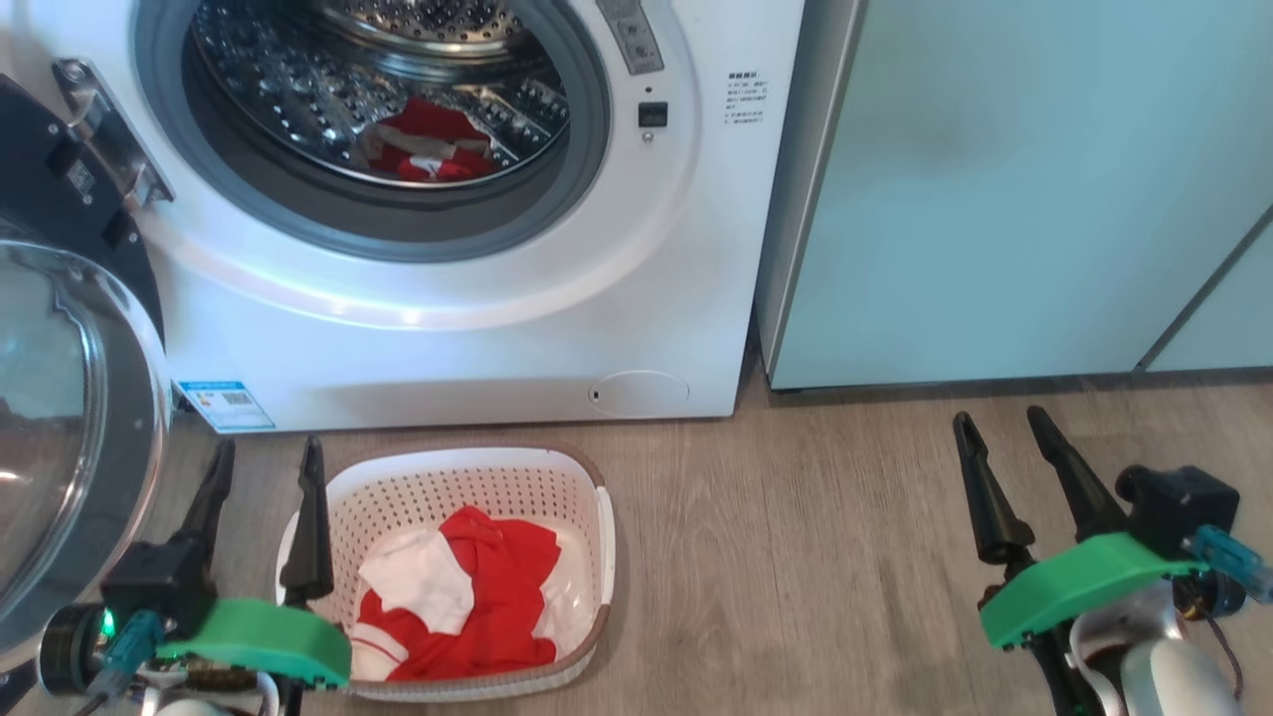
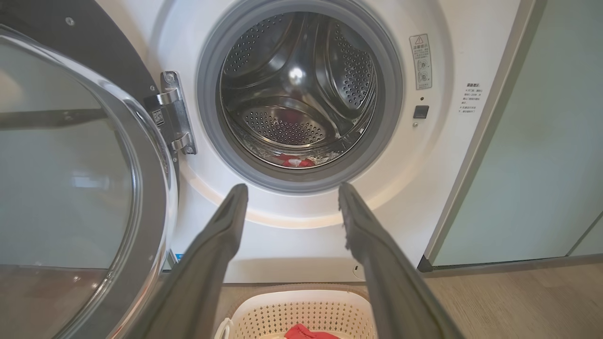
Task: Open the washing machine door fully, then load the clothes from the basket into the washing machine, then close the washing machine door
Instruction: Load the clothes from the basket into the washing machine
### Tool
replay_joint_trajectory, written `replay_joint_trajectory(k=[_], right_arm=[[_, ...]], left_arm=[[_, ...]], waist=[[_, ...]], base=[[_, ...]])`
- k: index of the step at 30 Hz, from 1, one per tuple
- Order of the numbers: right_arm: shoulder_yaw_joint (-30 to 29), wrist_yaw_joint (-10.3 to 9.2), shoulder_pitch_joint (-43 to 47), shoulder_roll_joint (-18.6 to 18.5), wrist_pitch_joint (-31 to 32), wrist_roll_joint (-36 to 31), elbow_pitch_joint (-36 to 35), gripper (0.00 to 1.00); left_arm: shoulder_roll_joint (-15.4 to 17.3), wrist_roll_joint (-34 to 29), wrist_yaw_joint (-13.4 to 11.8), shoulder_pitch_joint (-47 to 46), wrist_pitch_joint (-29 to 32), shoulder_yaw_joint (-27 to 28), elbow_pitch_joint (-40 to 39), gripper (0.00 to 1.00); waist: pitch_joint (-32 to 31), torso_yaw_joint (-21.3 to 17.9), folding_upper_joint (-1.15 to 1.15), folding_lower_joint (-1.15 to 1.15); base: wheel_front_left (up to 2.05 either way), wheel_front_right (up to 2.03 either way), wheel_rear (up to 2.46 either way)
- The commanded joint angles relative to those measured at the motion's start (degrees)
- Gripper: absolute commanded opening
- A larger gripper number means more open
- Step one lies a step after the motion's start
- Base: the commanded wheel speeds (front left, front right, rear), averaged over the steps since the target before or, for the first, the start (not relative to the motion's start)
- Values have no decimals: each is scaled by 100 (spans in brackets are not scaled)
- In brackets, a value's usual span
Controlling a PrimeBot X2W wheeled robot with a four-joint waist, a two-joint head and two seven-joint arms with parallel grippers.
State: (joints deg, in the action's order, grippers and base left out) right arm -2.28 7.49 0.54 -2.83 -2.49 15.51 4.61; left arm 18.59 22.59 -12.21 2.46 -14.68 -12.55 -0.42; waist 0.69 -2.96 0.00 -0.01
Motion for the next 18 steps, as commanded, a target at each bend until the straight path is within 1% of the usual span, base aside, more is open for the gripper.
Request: replay_joint_trajectory(k=[1,9,18], right_arm=[[87,0,-79,-5,30,-75,-284,100],[16,0,147,-5,142,-40,-557,100],[12,0,159,-5,149,-8,-617,100]], left_arm=[[171,-29,9,-188,-8,242,-178,100],[227,-53,-95,-63,90,240,-272,100],[233,-13,-138,-44,93,254,-295,100]], waist=[[-55,-2,0,1],[-98,4,0,1],[-82,41,0,1]], base=[[0,0,0],[0,0,0],[0,0,0]])
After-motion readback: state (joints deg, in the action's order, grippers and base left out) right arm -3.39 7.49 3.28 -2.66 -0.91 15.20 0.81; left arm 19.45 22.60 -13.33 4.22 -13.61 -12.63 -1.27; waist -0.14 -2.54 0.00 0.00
